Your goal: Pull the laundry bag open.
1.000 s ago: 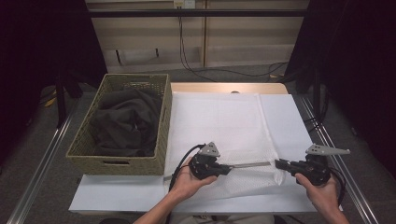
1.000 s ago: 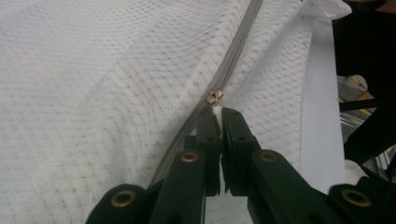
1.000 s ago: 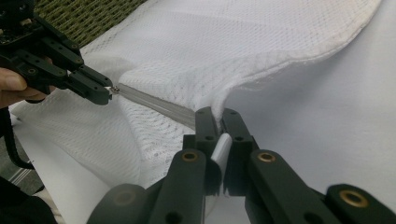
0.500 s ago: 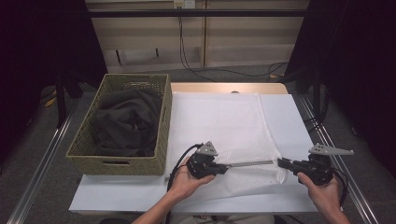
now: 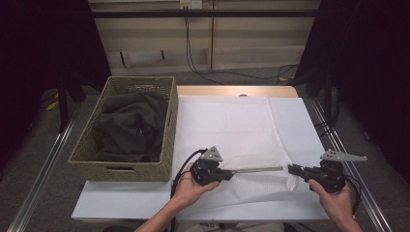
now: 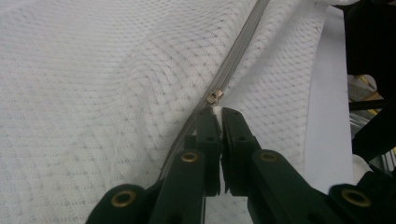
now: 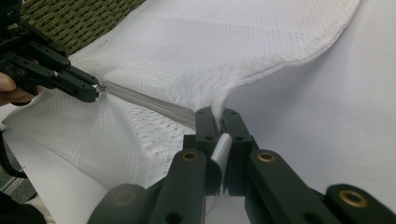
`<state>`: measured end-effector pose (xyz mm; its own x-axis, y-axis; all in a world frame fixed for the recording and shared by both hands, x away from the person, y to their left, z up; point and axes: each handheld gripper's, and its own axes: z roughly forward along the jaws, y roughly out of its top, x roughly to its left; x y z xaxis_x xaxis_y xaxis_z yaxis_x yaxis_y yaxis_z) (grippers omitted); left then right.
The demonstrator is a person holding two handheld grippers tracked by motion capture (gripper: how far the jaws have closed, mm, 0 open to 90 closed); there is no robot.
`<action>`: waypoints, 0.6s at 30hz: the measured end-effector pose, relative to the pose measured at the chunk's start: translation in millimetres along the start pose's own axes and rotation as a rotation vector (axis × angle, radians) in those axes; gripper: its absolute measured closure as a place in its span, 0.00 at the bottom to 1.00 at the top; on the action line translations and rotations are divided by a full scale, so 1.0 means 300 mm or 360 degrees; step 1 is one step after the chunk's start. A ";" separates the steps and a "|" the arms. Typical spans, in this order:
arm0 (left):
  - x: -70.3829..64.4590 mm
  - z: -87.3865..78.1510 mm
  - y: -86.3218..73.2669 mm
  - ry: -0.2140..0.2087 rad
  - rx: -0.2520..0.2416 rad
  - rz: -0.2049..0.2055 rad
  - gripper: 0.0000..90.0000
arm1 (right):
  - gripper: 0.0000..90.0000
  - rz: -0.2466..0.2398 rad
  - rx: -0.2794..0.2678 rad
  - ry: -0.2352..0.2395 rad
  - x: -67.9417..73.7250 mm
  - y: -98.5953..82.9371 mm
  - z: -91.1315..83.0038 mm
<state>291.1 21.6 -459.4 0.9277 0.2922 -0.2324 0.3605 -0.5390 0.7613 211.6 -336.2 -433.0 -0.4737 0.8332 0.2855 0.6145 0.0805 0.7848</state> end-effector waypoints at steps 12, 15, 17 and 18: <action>0.005 -0.028 -0.017 0.0036 0.0000 -0.0009 0.96 | 0.98 0.0024 -0.0008 -0.0008 -0.007 -0.011 -0.020; 0.006 -0.042 -0.021 0.0046 0.0019 -0.0004 0.97 | 0.98 0.0021 -0.0003 -0.0014 -0.007 -0.013 -0.020; 0.009 -0.052 -0.030 0.0048 0.0005 -0.0016 0.96 | 0.98 0.0022 -0.0003 -0.0010 -0.009 -0.015 -0.021; 0.010 -0.057 -0.034 0.0055 0.0009 -0.0021 0.96 | 0.98 0.0026 0.0000 -0.0007 -0.009 -0.016 -0.022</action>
<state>288.7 41.6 -457.4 0.9191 0.3261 -0.2214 0.3732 -0.5394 0.7548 205.7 -342.5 -433.9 -0.4608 0.8367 0.2961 0.6223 0.0667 0.7799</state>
